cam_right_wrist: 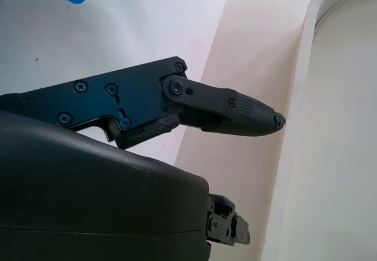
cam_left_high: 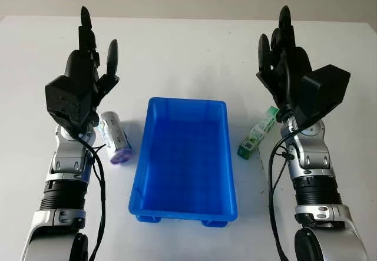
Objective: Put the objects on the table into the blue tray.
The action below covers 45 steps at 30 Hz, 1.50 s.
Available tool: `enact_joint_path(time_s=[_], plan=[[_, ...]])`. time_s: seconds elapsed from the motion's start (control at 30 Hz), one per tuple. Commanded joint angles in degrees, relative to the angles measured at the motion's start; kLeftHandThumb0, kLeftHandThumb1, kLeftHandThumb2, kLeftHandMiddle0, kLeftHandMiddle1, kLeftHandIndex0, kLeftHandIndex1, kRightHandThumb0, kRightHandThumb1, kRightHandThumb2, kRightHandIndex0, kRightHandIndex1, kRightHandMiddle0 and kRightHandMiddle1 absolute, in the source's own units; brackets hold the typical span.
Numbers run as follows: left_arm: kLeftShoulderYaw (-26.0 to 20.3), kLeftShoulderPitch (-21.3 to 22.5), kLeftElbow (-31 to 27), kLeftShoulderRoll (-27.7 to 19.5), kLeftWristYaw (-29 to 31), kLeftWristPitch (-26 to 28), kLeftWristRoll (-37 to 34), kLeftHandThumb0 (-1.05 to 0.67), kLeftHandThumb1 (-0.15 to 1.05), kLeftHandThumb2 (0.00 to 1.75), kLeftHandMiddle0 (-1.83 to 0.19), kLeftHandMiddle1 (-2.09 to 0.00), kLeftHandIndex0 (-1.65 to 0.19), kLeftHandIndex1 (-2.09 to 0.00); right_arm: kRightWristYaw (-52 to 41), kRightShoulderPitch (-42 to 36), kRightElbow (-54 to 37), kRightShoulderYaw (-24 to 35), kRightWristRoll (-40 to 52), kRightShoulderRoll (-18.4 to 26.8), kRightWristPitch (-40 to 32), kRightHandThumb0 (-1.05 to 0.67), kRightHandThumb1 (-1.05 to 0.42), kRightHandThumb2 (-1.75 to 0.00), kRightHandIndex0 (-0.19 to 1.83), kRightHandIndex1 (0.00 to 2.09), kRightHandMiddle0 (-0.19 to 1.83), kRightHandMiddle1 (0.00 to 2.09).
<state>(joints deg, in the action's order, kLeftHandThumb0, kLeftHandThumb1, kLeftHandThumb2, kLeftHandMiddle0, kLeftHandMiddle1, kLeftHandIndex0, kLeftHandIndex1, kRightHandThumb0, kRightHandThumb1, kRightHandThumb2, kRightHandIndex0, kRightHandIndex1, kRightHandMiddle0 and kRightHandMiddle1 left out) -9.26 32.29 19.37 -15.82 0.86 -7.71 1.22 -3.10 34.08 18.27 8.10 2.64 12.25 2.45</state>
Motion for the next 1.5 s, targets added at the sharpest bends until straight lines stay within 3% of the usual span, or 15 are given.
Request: enact_joint_path(time_s=[0.0,0.57,0.73,1.03,1.23,1.47], plan=[[-0.2,-0.28,-1.04,-0.55,-0.13,-0.87,0.03,-0.78,1.05,0.64,0.19,0.0,0.19,0.0,0.1,0.03,-1.19,0.14,0.16,0.03,0.28,-0.67,-1.05,-0.62,-0.19,0.0,-0.19,0.0],[0.01,-0.87,-1.31,-0.26,-0.78,-0.75,0.4,-0.77,1.05,0.65,0.19,0.0,0.19,0.0,-2.37,-0.17,-1.0,-0.01,-0.35,2.29,0.26,-0.67,-1.05,-0.59,-0.19,0.0,-0.19,0.0],[-0.22,-1.25,-1.61,-0.32,-0.75,-0.73,0.2,-0.76,1.05,0.66,0.19,0.0,0.19,0.0,-9.07,0.86,-0.59,-1.41,-4.03,10.29,2.57,-0.73,-1.05,-0.49,-0.19,0.0,-0.19,0.0],[-0.17,-0.27,0.04,-0.65,0.03,-1.08,0.06,-0.77,1.05,0.64,0.19,0.0,0.19,0.0,-20.79,4.48,1.18,-1.32,-5.34,22.98,2.03,-0.87,-1.02,-0.09,-0.19,0.01,-0.17,0.05],[0.05,0.12,1.0,-0.91,0.77,-1.58,0.19,-0.76,1.05,0.66,0.19,0.0,0.19,0.0,-29.73,4.46,-0.53,-2.38,-6.37,30.61,1.27,-0.82,-0.88,-0.03,-0.14,0.05,-0.13,0.06],[0.04,0.57,1.89,-1.12,1.41,-2.34,0.19,-0.76,1.05,0.67,0.19,0.0,0.19,-0.01,-34.37,3.09,-4.24,-5.68,-12.12,36.94,5.85,-0.82,-0.81,-0.04,-0.06,0.08,-0.04,0.08]])
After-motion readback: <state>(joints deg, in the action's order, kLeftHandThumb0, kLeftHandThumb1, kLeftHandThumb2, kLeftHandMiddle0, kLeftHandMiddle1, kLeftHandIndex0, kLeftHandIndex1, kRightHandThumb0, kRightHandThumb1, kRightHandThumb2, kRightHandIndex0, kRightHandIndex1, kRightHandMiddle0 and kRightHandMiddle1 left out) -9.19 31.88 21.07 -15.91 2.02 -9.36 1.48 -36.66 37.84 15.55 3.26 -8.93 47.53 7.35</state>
